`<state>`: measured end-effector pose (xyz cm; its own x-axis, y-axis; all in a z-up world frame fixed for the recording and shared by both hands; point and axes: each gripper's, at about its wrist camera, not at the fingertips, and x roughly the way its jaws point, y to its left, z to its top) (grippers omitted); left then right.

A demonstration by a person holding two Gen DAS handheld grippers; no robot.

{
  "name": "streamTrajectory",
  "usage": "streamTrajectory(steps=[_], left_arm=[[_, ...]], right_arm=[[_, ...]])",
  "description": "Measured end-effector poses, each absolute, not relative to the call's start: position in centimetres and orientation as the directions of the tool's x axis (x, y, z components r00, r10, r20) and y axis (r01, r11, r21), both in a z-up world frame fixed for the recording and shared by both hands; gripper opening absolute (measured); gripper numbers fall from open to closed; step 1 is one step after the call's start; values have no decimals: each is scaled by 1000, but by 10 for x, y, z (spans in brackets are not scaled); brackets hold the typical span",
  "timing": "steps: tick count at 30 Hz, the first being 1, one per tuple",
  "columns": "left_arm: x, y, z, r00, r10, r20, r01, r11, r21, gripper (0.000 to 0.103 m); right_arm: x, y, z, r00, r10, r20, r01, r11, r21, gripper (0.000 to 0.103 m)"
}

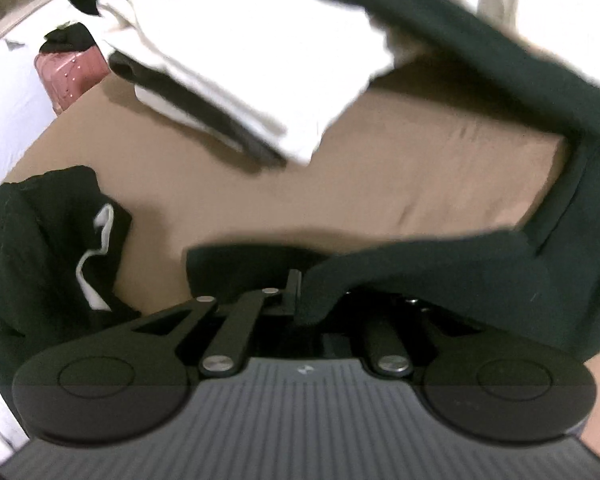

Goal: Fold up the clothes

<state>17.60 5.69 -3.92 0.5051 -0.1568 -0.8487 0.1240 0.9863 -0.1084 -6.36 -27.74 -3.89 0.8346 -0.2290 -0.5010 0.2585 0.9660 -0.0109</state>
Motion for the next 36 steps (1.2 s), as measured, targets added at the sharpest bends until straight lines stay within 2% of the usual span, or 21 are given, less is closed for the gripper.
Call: streamTrajectory(steps=[3, 4, 5, 9, 11, 14, 16, 19, 20, 24, 27, 31, 34, 36], left_arm=[[202, 105, -49, 434, -423, -795, -102, 854, -510, 7], [210, 116, -61, 422, -464, -779, -165, 806, -569, 7], [214, 123, -72, 423, -459, -782, -206, 791, -576, 7], [212, 119, -97, 477, -386, -790, -129, 858, -498, 11], [211, 117, -103, 510, -381, -772, -65, 877, -476, 22], [219, 112, -104, 516, -366, -774, 24, 910, -414, 25], [225, 100, -93, 534, -315, -785, 96, 945, -314, 33], [225, 75, -84, 584, -188, -790, 170, 980, -107, 53], [223, 69, -83, 598, -155, -786, 178, 982, -58, 57], [221, 68, -84, 618, -119, -777, 184, 983, -4, 60], [214, 78, -80, 639, -115, -761, 172, 985, -5, 71], [202, 90, -67, 670, -115, -734, 145, 989, -23, 72], [194, 95, -58, 691, -104, -715, 126, 992, -22, 72], [194, 92, -57, 701, -84, -708, 115, 993, -5, 65]], right_arm=[[-46, -230, -42, 848, -143, -511, 145, 989, -38, 52], [-40, -214, -44, 850, -115, -514, 106, 993, -47, 53], [-34, -198, -45, 851, -86, -518, 67, 996, -55, 53], [-11, -134, -49, 844, 28, -536, -89, 992, -87, 55], [1, -102, -52, 833, 85, -547, -166, 981, -101, 58], [18, -60, -56, 807, 159, -569, -275, 953, -124, 58], [25, -45, -59, 783, 183, -594, -318, 939, -130, 59], [31, -27, -61, 764, 180, -620, -323, 938, -125, 63], [36, -25, -64, 754, 178, -632, -317, 942, -114, 63], [59, -21, -80, 750, 83, -656, -228, 964, -138, 62], [74, -25, -85, 747, 39, -664, -163, 978, -127, 62], [71, -33, -78, 751, 23, -660, -109, 990, -90, 62], [60, -31, -76, 755, -8, -656, -110, 984, -138, 63], [51, -33, -75, 754, -30, -657, -109, 979, -170, 63]])
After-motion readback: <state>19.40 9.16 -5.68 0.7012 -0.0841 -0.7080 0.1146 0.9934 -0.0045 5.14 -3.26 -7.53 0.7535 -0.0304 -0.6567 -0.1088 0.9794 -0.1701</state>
